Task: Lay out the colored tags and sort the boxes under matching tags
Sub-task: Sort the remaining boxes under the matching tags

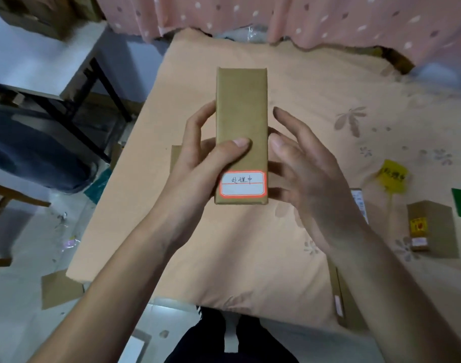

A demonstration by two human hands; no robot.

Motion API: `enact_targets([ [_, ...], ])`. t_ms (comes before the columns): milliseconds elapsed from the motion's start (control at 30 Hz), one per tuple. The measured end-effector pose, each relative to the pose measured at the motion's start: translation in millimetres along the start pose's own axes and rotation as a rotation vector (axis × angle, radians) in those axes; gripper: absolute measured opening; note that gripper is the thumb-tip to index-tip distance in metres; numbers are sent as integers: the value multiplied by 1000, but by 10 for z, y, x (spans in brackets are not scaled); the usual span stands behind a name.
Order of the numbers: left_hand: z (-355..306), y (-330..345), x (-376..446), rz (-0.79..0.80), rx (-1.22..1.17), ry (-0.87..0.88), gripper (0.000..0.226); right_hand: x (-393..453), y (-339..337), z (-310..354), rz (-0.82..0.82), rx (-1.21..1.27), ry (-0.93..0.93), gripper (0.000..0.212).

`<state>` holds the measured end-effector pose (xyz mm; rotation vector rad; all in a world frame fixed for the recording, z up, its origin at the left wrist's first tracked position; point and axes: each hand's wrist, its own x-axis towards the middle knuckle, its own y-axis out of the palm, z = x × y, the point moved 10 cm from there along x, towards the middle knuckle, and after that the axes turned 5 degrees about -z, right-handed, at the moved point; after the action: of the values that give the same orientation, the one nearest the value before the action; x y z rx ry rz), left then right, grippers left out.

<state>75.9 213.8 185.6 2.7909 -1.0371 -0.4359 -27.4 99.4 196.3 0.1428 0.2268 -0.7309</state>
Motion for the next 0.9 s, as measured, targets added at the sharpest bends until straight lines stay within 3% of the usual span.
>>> enact_targets([
  [133, 10, 228, -159, 46, 25, -10, 69, -158, -125, -16, 69, 81, 8, 66],
  [367, 460, 774, -304, 206, 86, -74, 65, -512, -773, -220, -40, 98, -26, 66],
  [500, 922, 1308, -471, 339, 90, -199, 57, -796, -1570, -483, -194, 159, 27, 73],
  [700, 1523, 1909, -668, 303, 63, -366, 37, -1308, -3080, -843, -474, 114, 72, 80],
  [833, 1928, 2417, -760, 300, 132, -411, 26, -1502, -4068, -1289, -560, 73, 147, 60],
  [900, 2117, 2592, -779, 258, 181, -409, 24, -1511, -4430, -1711, -564, 84, 274, 50],
])
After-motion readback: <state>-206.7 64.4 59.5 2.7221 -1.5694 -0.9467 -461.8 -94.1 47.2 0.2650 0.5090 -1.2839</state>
